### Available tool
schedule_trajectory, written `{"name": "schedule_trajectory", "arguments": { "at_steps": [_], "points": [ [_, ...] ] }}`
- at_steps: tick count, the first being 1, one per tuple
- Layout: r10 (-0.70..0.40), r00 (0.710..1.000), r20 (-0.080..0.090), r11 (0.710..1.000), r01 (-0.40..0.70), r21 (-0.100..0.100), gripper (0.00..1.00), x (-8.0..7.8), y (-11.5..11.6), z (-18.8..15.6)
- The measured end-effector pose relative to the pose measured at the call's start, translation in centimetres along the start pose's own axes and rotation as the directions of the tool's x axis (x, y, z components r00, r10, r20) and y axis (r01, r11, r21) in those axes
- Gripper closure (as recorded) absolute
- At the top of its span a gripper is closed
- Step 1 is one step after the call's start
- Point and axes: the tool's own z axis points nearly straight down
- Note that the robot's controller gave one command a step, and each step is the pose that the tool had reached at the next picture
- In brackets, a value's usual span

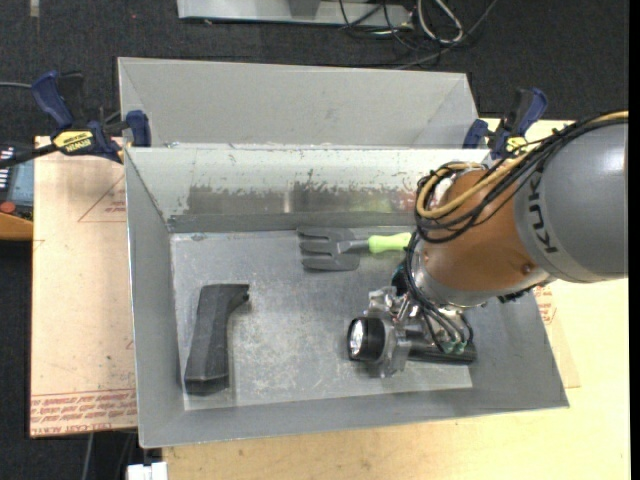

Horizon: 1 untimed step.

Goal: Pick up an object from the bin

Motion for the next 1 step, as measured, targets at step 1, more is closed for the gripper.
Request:
{"name": "schedule_trajectory", "arguments": {
  "at_steps": [1],
  "points": [
    [0.017,1.0,-0.003,1.0,-0.017,-0.004,1.0,0.66,-1.79,1.53]
  ]
}}
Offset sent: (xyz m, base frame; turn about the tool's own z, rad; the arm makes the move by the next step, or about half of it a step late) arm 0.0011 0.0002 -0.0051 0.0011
